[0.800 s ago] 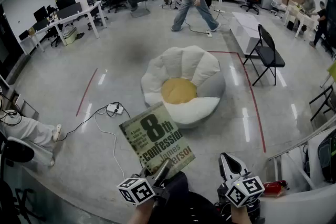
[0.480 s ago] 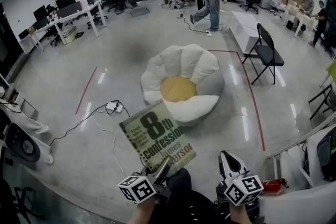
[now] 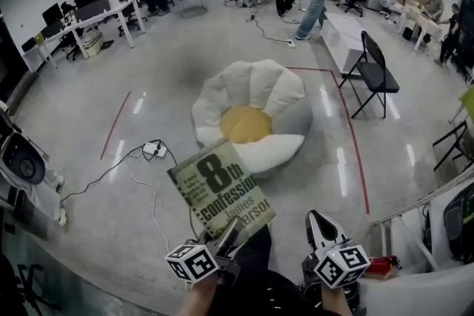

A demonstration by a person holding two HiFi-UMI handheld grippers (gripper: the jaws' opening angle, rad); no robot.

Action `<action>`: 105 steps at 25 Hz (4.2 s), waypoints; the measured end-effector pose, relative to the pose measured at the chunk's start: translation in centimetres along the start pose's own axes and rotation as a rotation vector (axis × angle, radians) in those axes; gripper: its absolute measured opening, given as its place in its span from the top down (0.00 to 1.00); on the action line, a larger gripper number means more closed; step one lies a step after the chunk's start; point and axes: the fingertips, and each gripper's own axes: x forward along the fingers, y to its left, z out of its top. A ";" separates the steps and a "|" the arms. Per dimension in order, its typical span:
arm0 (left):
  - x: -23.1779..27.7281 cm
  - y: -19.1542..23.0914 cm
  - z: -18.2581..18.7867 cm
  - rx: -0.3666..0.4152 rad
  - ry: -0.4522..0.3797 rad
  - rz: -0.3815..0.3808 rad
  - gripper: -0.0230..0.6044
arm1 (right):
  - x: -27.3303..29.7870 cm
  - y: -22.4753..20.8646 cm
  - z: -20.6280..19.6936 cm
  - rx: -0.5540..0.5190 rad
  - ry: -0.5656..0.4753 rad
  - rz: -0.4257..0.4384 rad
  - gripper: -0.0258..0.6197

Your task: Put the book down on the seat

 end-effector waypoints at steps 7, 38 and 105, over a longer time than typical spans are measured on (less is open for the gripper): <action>6.8 0.0 1.4 -0.013 0.008 -0.006 0.67 | 4.1 -4.8 2.2 0.041 0.014 -0.008 0.94; 31.6 3.4 11.7 -0.054 0.088 -0.053 0.67 | 25.3 -17.3 12.8 0.109 0.065 0.061 0.94; 71.7 24.8 17.1 -0.153 0.292 0.406 0.67 | 66.5 -41.9 16.2 0.123 0.420 0.273 0.94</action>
